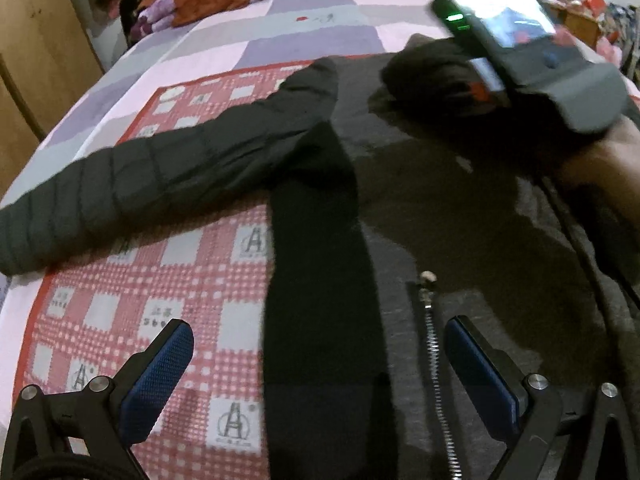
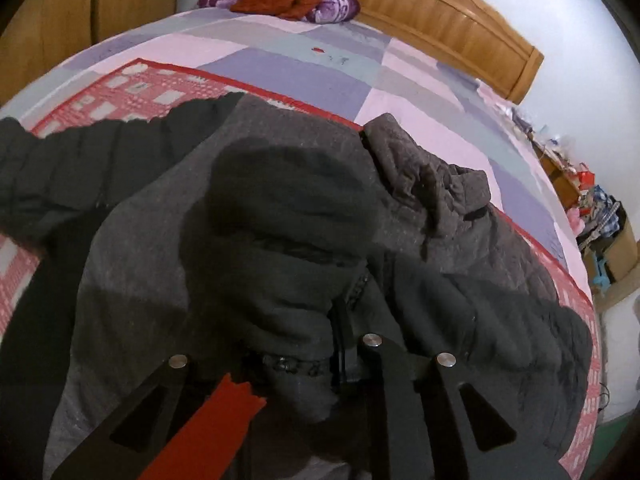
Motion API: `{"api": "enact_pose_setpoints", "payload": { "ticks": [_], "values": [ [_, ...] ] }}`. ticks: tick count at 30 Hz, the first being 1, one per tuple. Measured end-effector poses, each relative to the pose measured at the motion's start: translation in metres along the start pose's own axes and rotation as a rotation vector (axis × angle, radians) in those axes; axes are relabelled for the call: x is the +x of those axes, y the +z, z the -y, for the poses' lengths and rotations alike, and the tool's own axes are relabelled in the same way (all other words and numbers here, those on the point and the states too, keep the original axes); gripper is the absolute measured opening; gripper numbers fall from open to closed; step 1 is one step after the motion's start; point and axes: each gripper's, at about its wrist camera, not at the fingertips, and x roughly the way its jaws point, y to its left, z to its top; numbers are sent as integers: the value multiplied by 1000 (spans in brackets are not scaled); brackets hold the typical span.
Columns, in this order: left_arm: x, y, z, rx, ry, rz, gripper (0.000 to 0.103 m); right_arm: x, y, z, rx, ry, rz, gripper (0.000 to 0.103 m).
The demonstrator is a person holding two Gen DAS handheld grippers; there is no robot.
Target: Fold large clothes
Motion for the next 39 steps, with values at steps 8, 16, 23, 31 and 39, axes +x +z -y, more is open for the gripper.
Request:
{"api": "enact_pose_setpoints", "payload": {
  "ticks": [8, 16, 23, 31, 39],
  "values": [
    [14, 4, -15, -61, -13, -17, 103, -39, -4, -2, 9, 164, 81, 78],
    [19, 43, 1, -16, -13, 48, 103, -95, -51, 78, 199, 39, 133, 78],
    [39, 118, 30, -63, -94, 127, 103, -84, -96, 215, 429, -168, 33, 78],
    [103, 182, 91, 12, -47, 155, 103, -43, -80, 239, 329, -135, 21, 78],
    [188, 141, 66, -35, -58, -67, 103, 11, -133, 275, 390, -25, -74, 79]
  ]
}}
